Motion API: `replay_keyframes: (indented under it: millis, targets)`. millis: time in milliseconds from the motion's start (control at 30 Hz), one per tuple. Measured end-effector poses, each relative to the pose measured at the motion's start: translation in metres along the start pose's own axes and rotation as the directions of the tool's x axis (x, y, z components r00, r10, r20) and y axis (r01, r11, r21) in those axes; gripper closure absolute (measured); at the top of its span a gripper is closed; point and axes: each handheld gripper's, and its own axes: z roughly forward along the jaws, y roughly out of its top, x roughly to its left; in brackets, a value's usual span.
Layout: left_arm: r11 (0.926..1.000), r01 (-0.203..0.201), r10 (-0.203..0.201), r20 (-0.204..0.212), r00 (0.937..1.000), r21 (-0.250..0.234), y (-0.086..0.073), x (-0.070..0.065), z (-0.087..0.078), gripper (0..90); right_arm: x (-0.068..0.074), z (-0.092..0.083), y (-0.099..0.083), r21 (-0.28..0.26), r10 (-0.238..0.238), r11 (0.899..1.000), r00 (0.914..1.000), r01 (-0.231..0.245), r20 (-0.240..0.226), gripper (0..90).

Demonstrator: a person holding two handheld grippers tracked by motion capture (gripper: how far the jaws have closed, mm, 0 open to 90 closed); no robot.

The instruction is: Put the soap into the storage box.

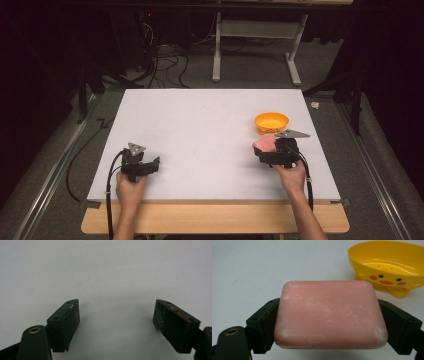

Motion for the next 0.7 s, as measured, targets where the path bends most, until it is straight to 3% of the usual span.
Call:
replay_keyframes:
  millis: [700]
  targets:
    - [1.0, 0.002, -0.002, 0.001, 1.0, 0.0, 0.0, 0.0, 0.0, 21.6, -0.027, -0.017, 0.011, -0.022, 0.049, 0.999, 0.9985, -0.048, 0.027, 13.9]
